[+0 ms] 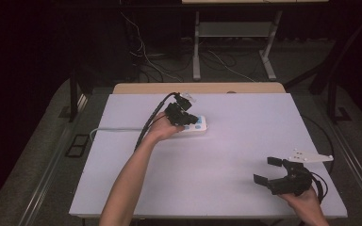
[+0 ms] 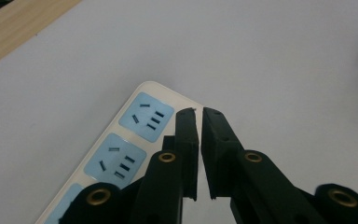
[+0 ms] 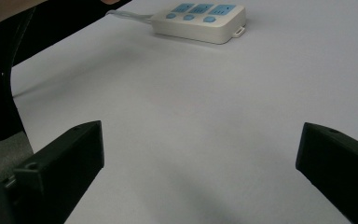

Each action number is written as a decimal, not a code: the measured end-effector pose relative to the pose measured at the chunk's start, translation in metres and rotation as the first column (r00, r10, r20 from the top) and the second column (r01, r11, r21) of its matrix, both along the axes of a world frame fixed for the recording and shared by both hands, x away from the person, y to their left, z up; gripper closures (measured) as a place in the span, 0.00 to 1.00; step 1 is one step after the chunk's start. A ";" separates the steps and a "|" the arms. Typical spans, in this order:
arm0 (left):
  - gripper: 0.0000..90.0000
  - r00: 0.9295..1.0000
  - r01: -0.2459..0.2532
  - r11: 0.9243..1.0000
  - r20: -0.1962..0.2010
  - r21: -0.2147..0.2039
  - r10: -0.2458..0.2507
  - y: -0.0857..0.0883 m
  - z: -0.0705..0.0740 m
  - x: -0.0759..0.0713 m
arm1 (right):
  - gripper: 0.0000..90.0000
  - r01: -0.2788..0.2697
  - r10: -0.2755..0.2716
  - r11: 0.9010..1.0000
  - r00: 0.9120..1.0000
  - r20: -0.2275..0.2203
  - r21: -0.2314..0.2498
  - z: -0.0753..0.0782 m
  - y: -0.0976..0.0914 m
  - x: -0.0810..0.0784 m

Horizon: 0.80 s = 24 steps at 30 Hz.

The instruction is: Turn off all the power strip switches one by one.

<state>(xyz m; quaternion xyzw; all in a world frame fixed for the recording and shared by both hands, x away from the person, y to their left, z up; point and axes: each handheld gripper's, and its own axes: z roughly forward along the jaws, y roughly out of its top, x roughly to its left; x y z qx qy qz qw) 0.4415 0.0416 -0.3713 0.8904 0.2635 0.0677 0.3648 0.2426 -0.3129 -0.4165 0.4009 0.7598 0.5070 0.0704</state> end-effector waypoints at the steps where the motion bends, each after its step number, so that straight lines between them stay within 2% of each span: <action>1: 0.87 1.000 0.004 1.000 0.002 -0.007 -0.004 0.003 0.003 -0.003 | 0.01 0.001 -0.001 1.000 1.000 0.000 0.001 0.000 0.000 0.000; 4: 0.79 1.000 0.017 0.999 0.015 -0.035 -0.017 0.013 0.008 -0.012 | 0.01 0.001 -0.001 1.000 1.000 0.000 0.002 0.000 -0.001 0.000; 8: 0.61 1.000 0.005 0.998 0.019 -0.064 -0.003 0.026 0.016 -0.022 | 0.01 0.001 -0.001 1.000 1.000 -0.001 0.002 0.000 0.001 0.000; 15: 0.44 1.000 -0.014 0.992 0.017 -0.124 0.017 0.048 0.025 -0.035 | 0.01 -0.004 0.004 1.000 1.000 0.003 0.000 0.000 0.003 -0.001; 20: 0.34 1.000 -0.027 0.990 0.008 -0.142 0.029 0.062 0.027 -0.045 | 0.01 -0.005 0.005 1.000 1.000 0.004 0.001 0.000 0.003 -0.001; 24: 0.26 0.998 -0.056 0.986 0.006 -0.156 0.058 0.075 0.027 -0.053 | 0.01 -0.005 0.005 1.000 1.000 0.003 0.001 0.000 0.004 -0.001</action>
